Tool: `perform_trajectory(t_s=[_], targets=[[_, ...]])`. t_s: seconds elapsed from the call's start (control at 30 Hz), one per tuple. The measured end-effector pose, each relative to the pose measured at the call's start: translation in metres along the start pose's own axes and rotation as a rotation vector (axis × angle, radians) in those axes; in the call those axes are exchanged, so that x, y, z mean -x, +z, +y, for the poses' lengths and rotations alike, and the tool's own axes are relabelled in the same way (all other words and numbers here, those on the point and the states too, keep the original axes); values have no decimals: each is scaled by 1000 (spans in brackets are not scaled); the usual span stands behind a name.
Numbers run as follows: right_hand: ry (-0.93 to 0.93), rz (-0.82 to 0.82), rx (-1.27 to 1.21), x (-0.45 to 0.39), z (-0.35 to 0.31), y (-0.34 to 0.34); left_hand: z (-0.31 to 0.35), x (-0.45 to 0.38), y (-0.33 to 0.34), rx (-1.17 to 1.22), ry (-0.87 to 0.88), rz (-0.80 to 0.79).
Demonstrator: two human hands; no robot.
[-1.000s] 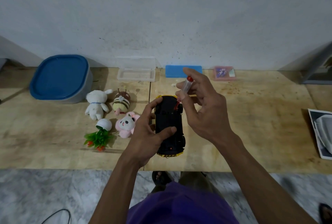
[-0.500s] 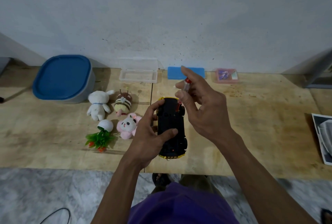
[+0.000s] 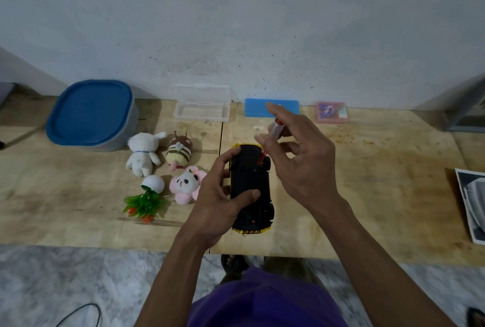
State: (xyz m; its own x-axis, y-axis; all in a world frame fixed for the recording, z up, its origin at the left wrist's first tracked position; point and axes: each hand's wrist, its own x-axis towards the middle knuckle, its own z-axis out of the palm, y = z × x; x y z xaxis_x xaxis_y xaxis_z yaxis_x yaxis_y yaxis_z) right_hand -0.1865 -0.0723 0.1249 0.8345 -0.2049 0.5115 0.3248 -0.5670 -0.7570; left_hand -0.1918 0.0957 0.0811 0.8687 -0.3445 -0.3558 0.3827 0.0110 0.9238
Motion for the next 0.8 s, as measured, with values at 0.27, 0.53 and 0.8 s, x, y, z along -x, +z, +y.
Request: perform_trajectory(t_s=[0.27, 0.53, 0.8], targets=[[39, -63, -26, 2, 4, -3, -4, 0, -2, 26, -16, 6], [81, -72, -67, 4, 2, 11, -6, -2, -10, 24, -19, 18], [124, -56, -83, 5, 4, 10, -5, -3, -12, 45, -10, 26]])
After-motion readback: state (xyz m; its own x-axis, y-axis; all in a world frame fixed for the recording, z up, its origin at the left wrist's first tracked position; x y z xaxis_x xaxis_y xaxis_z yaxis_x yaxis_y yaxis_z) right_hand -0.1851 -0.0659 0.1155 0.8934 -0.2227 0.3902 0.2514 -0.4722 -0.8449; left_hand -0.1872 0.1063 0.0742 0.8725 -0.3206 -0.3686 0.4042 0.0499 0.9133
